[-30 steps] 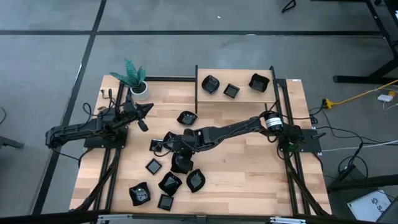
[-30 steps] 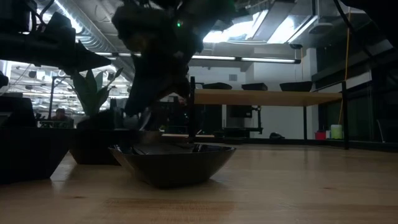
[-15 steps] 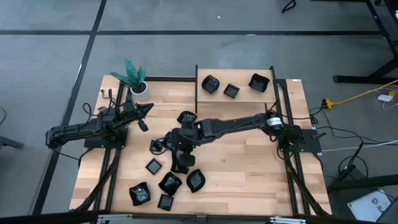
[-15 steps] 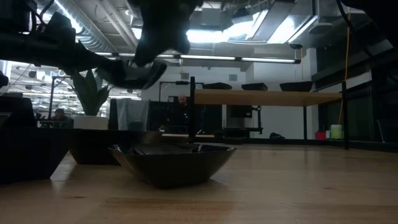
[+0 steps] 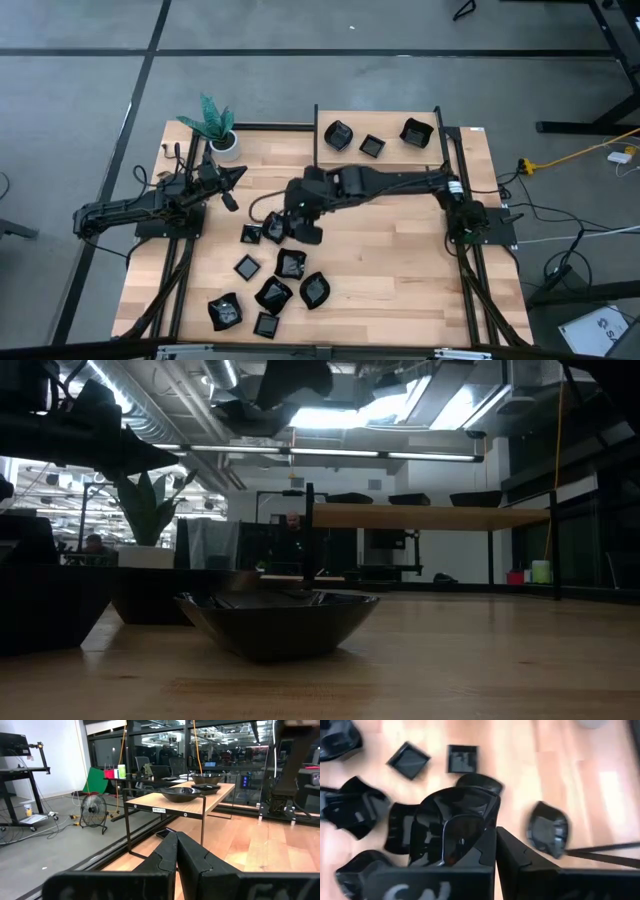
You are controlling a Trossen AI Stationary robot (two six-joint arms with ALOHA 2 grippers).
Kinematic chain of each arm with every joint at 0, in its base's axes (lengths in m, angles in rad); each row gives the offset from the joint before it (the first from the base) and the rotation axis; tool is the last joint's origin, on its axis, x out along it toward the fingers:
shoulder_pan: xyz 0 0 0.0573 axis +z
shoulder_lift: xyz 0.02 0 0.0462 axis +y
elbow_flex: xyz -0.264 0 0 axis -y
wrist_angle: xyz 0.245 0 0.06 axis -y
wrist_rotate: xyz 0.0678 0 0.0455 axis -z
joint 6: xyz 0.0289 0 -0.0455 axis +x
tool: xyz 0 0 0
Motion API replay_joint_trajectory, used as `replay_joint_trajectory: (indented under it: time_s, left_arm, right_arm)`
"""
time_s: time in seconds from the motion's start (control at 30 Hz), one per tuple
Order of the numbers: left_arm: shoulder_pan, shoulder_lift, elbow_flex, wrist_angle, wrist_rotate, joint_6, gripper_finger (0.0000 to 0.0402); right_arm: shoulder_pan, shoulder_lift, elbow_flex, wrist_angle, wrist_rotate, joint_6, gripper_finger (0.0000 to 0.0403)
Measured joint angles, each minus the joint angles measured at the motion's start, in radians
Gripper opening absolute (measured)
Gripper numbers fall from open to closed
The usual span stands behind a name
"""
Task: Pick & Place Mini shaped plates
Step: Stack the black leaf-shaped plate on top of the black leaf-shaped plate on the shelf
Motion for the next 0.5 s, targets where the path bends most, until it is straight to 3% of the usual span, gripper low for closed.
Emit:
replay_joint_trajectory:
  time_s: [0.33,0.5]
  left_arm:
    - [0.0,0.0,0.0,0.0,0.001,0.0,0.0004]
    - [0.0,0.0,0.0,0.0,0.001,0.0,0.0004]
  right_arm:
    - [-0.095,-0.079,0.001,-0.082,0.112,0.005,0.0004]
    - [-0.164,-0.102,0.001,-0.114,0.118,0.004,0.0004]
